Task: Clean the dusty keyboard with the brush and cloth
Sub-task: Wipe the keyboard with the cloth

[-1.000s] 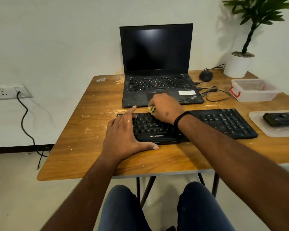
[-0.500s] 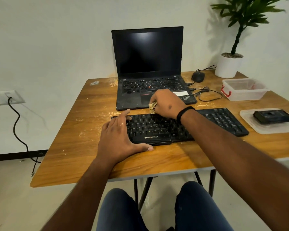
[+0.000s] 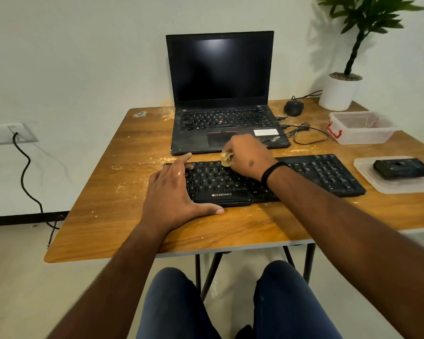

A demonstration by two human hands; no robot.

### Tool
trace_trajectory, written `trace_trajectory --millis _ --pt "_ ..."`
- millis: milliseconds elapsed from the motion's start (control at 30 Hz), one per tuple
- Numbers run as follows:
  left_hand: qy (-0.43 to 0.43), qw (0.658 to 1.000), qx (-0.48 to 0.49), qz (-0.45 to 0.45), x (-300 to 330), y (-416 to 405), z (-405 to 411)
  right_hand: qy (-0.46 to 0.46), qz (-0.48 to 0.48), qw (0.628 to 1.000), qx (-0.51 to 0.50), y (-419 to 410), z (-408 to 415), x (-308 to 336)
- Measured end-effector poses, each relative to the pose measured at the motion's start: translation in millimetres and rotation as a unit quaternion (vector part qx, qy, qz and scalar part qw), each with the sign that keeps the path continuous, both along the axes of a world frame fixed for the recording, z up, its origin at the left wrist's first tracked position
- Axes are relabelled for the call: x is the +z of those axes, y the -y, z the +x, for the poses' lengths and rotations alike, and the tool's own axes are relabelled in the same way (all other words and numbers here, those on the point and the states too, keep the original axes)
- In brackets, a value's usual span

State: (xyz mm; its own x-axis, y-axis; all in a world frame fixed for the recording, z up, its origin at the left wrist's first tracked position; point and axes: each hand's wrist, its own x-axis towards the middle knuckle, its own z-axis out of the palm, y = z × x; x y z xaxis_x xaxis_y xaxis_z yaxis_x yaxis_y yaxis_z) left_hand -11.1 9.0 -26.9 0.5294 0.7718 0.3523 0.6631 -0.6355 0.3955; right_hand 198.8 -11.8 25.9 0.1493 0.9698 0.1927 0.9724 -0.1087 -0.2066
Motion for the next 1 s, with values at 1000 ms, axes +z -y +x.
trace_trajectory --millis 1000 --pt "0.007 1.0 -0.007 -0.014 -2 -5 2 -0.089 0.039 0.993 -0.068 19 60 8"
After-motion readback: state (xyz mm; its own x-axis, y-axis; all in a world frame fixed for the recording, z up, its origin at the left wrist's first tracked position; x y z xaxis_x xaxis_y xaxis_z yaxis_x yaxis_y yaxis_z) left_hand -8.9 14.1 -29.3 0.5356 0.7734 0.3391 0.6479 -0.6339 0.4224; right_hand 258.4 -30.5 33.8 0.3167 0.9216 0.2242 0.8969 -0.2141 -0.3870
